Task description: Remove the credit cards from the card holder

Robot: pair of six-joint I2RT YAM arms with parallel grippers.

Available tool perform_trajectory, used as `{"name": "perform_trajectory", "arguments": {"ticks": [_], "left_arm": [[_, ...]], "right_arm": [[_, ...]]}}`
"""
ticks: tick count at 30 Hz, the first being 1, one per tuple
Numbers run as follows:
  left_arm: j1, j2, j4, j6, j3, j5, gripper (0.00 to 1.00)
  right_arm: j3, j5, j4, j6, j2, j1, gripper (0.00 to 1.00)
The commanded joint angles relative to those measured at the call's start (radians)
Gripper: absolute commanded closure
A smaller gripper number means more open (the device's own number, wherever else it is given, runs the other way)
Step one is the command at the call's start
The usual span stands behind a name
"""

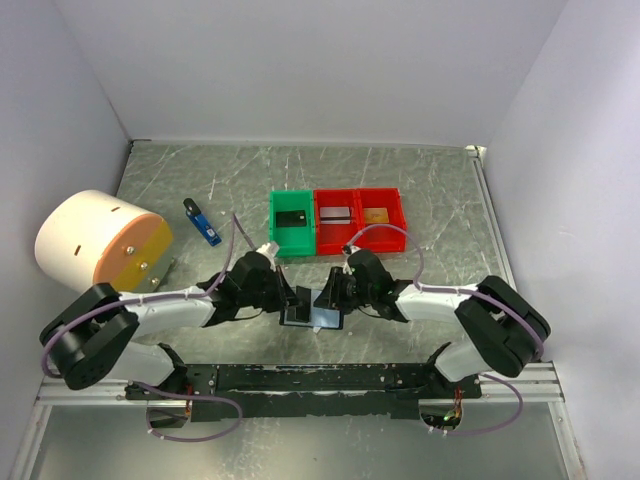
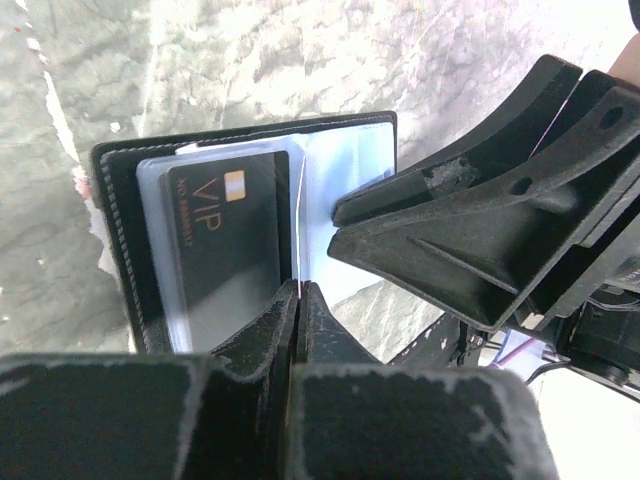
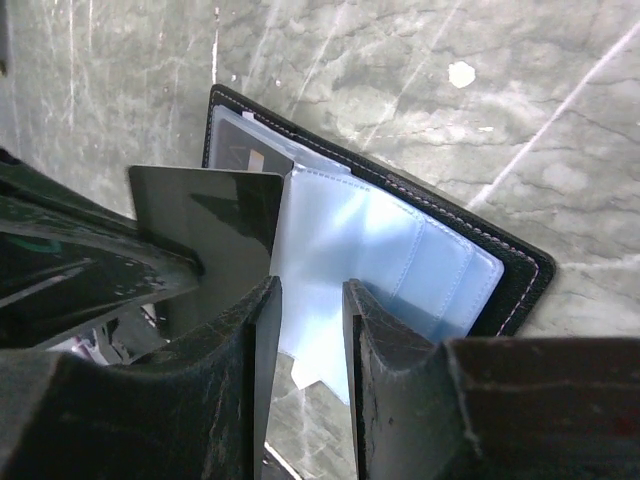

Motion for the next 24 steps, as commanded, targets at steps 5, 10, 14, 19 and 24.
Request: {"name": "perform_trajectory", "arguments": {"ticks": [5, 10, 14, 19, 24], "left_arm": [[0.001, -0.156, -0.223, 0.071, 0.076, -0.133, 0.93], [0.002, -0.279, -0.287, 0.065, 0.069, -0.196, 0.93], [0.001, -0.368, -0.362, 0.067, 0.077, -0.261, 0.93], [0.001, -0.435, -0.451, 0.055, 0.106, -0.335, 0.93], [0.002, -0.501, -0.588, 0.065, 0.173, -0.389, 0.93]], "right_arm": [[-0.004, 0.095, -0.142, -0.052, -0.095, -0.011, 0.66], [0.015, 0.087, -0.17, -0.067, -0.172, -0.01, 0.65], [0.031, 0.06, -0.164, -0.078, -0.213, -0.011, 0.63], [0.063, -0.026, -0.104, -0.09, -0.171, -0.009, 0.6], [0.118, -0.073, -0.031, -0.082, -0.076, 0.022, 0.6]]}}
